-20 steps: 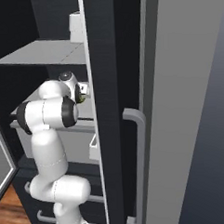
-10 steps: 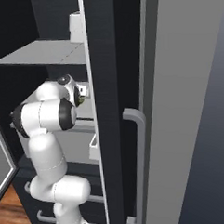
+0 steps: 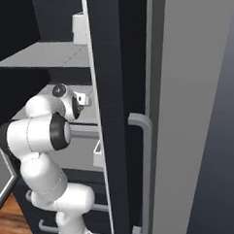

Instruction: Pick lemon wedge from the fridge and place it on the plate on the counter.

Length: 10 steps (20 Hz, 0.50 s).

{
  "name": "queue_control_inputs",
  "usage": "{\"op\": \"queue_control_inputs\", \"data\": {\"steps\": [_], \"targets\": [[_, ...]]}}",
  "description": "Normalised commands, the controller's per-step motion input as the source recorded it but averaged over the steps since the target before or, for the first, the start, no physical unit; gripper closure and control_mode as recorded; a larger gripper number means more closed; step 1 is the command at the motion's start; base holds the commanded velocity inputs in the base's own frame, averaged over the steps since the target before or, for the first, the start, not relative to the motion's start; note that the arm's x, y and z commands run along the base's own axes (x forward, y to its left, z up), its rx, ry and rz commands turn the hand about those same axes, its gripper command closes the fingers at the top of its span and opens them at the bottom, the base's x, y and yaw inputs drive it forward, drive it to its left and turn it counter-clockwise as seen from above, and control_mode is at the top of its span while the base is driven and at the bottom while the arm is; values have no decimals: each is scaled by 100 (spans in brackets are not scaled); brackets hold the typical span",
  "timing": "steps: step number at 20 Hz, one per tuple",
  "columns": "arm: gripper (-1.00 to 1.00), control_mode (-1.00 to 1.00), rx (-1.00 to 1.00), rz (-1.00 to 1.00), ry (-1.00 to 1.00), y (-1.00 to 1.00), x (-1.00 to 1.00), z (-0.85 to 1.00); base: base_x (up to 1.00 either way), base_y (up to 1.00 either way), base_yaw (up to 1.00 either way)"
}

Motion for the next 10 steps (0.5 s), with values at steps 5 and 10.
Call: {"op": "queue_control_inputs", "data": {"steps": [5,10], "targets": [[100,-100,1,0,1,0,-67,61,0,0,0],[100,-100,4,0,5,-2,-74,67,0,0,0]]}}
